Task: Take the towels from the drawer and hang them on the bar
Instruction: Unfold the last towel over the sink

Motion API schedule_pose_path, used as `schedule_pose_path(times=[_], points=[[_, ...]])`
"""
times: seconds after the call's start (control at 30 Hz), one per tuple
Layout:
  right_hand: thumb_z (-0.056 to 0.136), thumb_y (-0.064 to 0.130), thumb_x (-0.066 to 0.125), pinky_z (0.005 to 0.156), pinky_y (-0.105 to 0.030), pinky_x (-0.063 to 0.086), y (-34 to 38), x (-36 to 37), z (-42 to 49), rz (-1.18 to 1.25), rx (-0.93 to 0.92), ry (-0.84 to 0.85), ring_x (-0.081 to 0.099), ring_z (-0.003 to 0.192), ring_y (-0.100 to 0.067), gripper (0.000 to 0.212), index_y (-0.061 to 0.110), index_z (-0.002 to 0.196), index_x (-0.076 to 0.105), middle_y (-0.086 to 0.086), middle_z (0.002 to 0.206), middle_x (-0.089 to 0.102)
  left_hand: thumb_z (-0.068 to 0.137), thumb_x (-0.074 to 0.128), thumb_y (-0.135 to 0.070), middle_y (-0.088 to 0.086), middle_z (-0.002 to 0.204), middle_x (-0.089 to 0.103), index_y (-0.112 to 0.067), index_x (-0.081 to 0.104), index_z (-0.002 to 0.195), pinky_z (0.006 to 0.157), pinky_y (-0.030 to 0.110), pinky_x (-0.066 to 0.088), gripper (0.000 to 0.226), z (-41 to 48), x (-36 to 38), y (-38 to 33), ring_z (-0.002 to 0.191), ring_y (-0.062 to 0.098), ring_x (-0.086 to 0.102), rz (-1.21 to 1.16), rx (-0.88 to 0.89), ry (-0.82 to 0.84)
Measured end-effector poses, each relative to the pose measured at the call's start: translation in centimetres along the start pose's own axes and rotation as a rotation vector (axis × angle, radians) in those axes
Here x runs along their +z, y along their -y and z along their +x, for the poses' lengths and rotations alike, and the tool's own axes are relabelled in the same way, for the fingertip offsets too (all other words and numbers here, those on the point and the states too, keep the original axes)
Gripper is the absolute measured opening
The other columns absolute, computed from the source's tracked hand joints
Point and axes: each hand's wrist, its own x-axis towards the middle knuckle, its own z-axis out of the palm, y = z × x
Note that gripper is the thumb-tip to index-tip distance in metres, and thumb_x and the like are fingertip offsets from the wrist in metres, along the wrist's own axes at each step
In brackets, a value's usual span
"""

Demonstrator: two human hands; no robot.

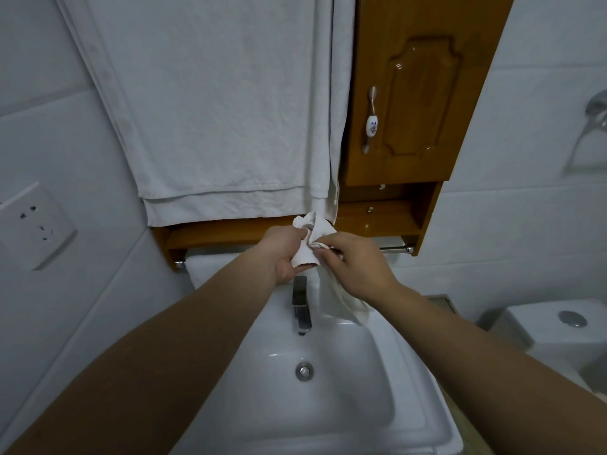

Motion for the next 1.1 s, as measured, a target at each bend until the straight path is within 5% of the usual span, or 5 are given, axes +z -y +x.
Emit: schedule_pose_path(times=[0.23, 0.5, 0.63, 0.93, 1.1], points=[[0.088, 0.033, 0.074, 0.087, -0.018, 0.043, -0.1, 0.6, -0.5, 0.038, 0.128, 0.064, 0.060, 0.108, -0.012, 0.042, 0.019, 0.127, 0.067, 0.003, 0.124, 0.067, 0.102, 0.048, -0.015, 0.018, 0.100, 0.072, -0.007, 0.063, 0.107, 0.065, 0.046, 0.061, 0.017, -0.8, -0.1, 0.2, 0.082, 0.033, 0.073, 0.001, -0.012, 0.023], [0.097, 0.020, 0.063, 0.073, -0.027, 0.052, -0.8, -0.9, -0.3, 0.434, 0.321, -0.068, 0.064, 0.078, 0.000, 0.015, 0.022, 0.103, 0.077, 0.010, 0.088, 0.074, 0.104, 0.045, -0.015, 0.019, 0.114, 0.069, -0.005, 0.058, 0.121, 0.071, 0.052, 0.060, 0.024, -2.2, -0.2, 0.4, 0.099, 0.035, 0.070, -0.018, -0.043, 0.140], [0.097, 0.022, 0.063, 0.087, -0.049, 0.057, -0.7, -1.6, -0.1, 0.549, 0.362, -0.129, 0.071, 0.089, -0.019, 0.015, 0.030, 0.093, 0.076, 0.005, 0.090, 0.076, 0.099, 0.055, -0.010, 0.020, 0.115, 0.069, -0.001, 0.059, 0.123, 0.066, 0.046, 0.060, 0.026, -2.4, -0.2, 1.0, 0.098, 0.035, 0.071, -0.045, -0.013, 0.129], [0.094, 0.020, 0.066, 0.085, -0.050, 0.057, 0.8, -1.9, 0.3, 0.622, 0.387, -0.163, 0.070, 0.085, -0.023, 0.015, 0.028, 0.087, 0.077, 0.003, 0.085, 0.076, 0.086, 0.074, -0.010, 0.007, 0.112, 0.071, -0.013, 0.062, 0.123, 0.050, 0.019, 0.051, 0.039, -2.7, 0.8, 1.9, 0.095, 0.022, 0.069, 0.075, 0.176, -0.038], [0.093, 0.020, 0.067, 0.088, -0.059, 0.054, 0.3, -1.9, 0.2, 0.688, 0.477, -0.131, 0.069, 0.095, -0.036, 0.013, 0.017, 0.089, 0.078, -0.010, 0.093, 0.075, 0.076, 0.084, -0.015, 0.001, 0.135, 0.057, -0.031, 0.045, 0.141, 0.081, 0.038, 0.059, 0.077, -2.5, 0.5, 2.5, 0.112, 0.024, 0.060, 0.332, 0.444, -0.174]])
